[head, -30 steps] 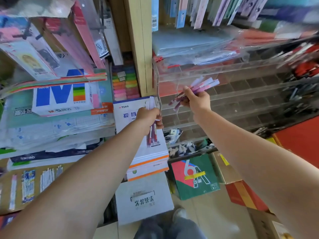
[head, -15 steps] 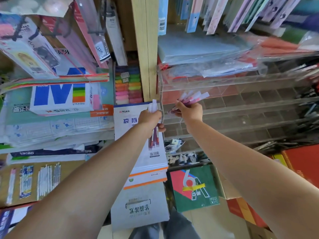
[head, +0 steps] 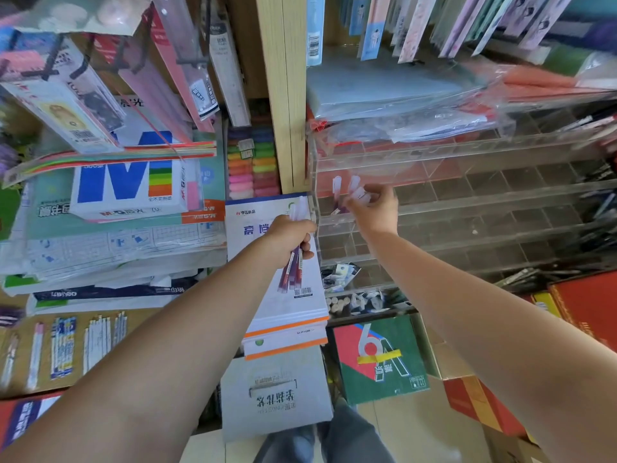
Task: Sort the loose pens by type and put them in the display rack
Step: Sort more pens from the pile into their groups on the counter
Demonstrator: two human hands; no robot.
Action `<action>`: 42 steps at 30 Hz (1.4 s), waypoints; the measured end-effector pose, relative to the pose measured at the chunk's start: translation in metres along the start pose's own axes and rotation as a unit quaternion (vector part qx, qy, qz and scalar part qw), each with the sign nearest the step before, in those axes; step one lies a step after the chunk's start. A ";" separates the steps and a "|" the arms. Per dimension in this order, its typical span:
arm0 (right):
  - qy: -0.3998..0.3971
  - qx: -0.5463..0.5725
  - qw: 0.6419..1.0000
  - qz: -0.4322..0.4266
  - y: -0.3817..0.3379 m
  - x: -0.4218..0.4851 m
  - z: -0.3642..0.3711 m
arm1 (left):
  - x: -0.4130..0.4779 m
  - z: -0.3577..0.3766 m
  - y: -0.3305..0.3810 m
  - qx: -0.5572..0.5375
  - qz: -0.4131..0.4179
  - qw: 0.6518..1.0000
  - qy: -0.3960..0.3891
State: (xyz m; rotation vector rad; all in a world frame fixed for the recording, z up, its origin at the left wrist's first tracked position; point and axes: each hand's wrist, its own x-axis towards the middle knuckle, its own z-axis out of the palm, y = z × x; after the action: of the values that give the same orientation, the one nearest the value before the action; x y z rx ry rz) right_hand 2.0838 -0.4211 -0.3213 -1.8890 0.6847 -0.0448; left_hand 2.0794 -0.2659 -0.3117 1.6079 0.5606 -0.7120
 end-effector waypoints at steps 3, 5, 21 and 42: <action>0.036 0.031 0.998 -0.035 0.004 -0.011 -0.009 | -0.005 -0.004 -0.007 0.060 0.009 0.998 -0.036; 0.044 0.030 0.997 -0.063 0.007 -0.021 -0.011 | -0.011 -0.006 -0.011 0.093 0.023 0.994 -0.057; -0.368 0.104 0.924 0.023 0.013 -0.078 -0.010 | -0.043 -0.010 -0.038 0.272 0.069 0.945 -0.166; -0.250 0.294 0.917 0.103 -0.001 -0.058 -0.034 | -0.050 0.008 -0.007 0.321 0.196 0.918 -0.127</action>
State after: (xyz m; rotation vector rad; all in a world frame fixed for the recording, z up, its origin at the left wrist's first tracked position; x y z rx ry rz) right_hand 2.0243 -0.4220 -0.2898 -1.1701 0.4424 0.3257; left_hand 2.0388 -0.2714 -0.2813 2.1023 -0.2241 -0.8258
